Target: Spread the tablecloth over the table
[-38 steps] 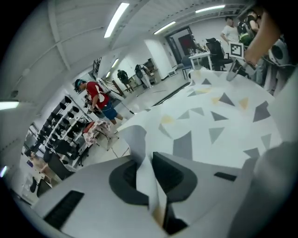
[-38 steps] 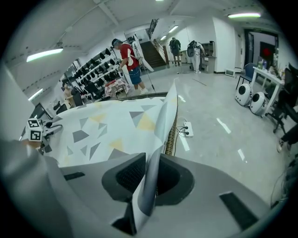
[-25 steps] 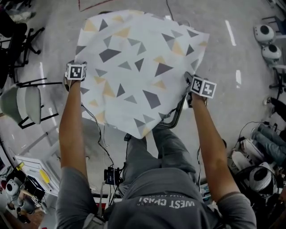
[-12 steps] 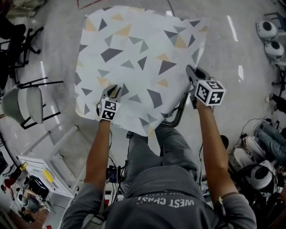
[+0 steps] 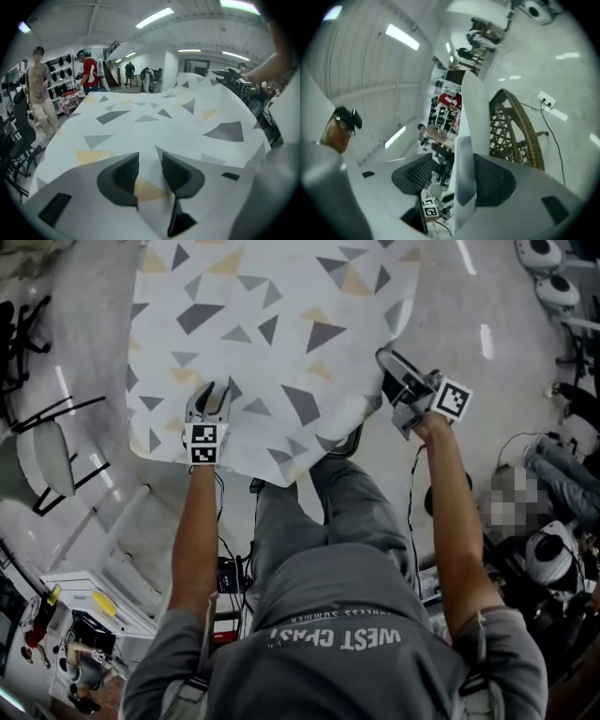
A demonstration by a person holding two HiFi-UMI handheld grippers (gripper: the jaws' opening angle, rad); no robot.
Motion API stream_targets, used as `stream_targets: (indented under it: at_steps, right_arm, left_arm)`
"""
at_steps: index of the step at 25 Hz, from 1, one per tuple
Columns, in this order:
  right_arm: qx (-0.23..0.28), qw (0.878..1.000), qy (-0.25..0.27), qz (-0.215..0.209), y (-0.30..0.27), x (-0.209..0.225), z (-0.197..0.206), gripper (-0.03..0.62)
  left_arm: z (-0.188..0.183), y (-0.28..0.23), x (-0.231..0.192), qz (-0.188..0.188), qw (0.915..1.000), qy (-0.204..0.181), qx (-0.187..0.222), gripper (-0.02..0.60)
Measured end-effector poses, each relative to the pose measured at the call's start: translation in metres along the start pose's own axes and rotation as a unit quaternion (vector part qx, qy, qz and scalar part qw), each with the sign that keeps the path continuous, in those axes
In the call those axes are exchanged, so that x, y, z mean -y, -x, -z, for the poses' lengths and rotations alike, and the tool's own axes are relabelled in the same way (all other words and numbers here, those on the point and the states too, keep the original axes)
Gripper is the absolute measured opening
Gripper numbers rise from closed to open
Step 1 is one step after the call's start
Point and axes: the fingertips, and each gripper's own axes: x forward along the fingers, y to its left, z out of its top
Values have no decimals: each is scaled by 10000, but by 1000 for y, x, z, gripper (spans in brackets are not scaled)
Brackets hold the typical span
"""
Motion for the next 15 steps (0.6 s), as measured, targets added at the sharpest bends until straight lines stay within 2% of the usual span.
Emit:
stream_targets:
  at_steps: [1, 2, 3, 4, 5, 6, 9, 11, 13, 15]
  right_arm:
    - [383, 9983, -433, -70, 13, 4, -5, 277]
    - [821, 9927, -858, -214, 23, 3, -12, 283]
    - [1198, 9848, -1188, -413, 31, -4, -21, 345]
    - [1374, 9799, -1308, -612, 31, -16, -26, 368]
    - [1314, 9807, -1213, -786, 24, -30, -27, 356]
    - [1113, 9840, -1023, -946, 11, -47, -25, 335]
    - [529, 9873, -592, -1379, -37, -98, -13, 375]
    - [66, 9904, -22, -1377, -52, -116, 5, 374]
    - [-497, 9920, 716, -908, -44, -103, 34, 360]
    - [-1112, 9870, 1147, -161, -17, -62, 75, 359]
  left_arm:
    - [1, 0, 0, 41, 10000, -44, -8, 135]
    - [1, 0, -1, 64, 10000, -62, -21, 135]
    - [0, 0, -2, 63, 10000, -59, -24, 135]
    - [0, 1, -2, 27, 10000, -39, -13, 135]
    - [0, 2, -2, -48, 10000, 3, 4, 136]
    - [1, 4, -2, -154, 9999, 74, 19, 135]
    - [5, 10, -2, -562, 9978, 339, 80, 137]
    - [7, 12, -3, -798, 9957, 450, 115, 135]
    - [6, 12, -3, -893, 9948, 470, 138, 135]
    - [5, 11, -4, -873, 9950, 455, 154, 135]
